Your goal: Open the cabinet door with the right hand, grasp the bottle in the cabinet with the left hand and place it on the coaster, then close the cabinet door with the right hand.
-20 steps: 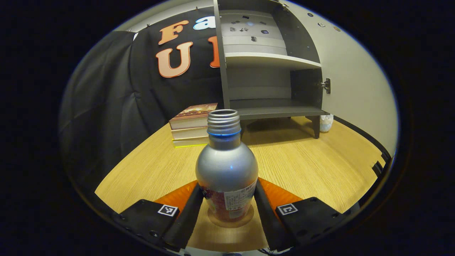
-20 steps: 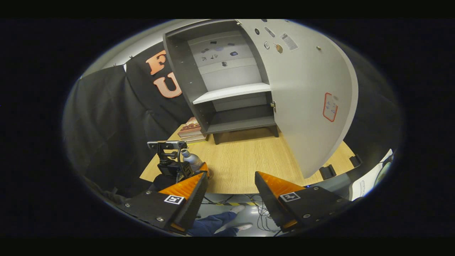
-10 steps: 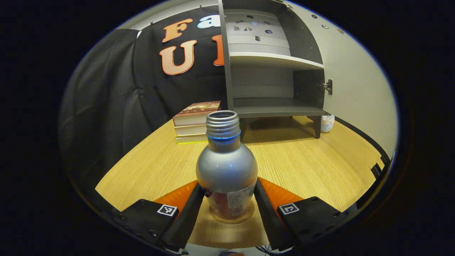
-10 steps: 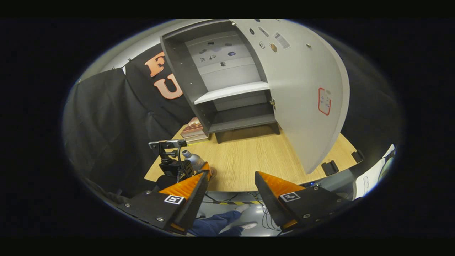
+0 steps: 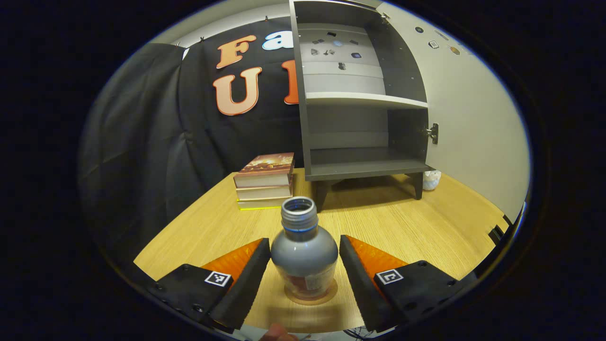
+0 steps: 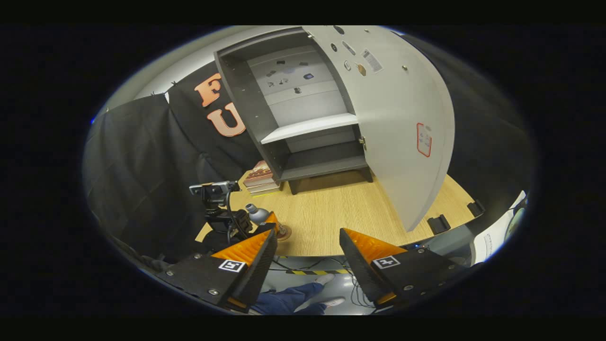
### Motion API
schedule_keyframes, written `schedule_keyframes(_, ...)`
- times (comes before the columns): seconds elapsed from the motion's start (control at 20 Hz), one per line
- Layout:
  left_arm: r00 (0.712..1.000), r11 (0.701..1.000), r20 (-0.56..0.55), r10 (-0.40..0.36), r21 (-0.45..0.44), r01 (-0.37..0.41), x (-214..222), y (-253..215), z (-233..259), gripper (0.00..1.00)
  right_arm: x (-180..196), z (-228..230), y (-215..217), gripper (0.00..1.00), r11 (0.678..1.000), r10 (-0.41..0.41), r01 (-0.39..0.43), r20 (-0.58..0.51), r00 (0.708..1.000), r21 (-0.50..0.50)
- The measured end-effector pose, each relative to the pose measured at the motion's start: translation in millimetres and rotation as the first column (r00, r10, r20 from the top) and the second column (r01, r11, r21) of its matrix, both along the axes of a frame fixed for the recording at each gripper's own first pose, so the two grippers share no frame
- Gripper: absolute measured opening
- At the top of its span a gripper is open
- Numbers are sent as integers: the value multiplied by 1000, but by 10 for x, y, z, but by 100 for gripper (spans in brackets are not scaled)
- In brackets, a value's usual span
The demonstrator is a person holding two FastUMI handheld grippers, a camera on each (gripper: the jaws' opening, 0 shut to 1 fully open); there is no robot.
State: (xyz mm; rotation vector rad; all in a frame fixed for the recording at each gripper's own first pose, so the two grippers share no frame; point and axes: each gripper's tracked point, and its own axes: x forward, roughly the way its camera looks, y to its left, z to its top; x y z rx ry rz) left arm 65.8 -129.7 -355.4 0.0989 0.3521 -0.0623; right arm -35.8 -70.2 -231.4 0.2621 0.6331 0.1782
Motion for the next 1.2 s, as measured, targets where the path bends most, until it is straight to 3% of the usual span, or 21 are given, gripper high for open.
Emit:
schedule_keyframes(0.15,999,1000,41,-10,-24,10,37,-8,294,95,20,100,29,82,1000,5,-5,29,1000,-15)
schedule_keyframes(0.3,994,1000,112,-12,11,11,114,32,681,95,2,234,39,82,1000,11,-10,61,998,-10)
schedule_keyframes(0.65,975,999,216,-45,-9,48,-2,-50,1573,96,-6,825,-87,82,1000,-3,7,205,979,-19)
schedule_keyframes(1.2,941,988,316,-123,-46,145,-394,-187,2562,95,67,1654,-1428,82,979,-147,191,385,911,-77)
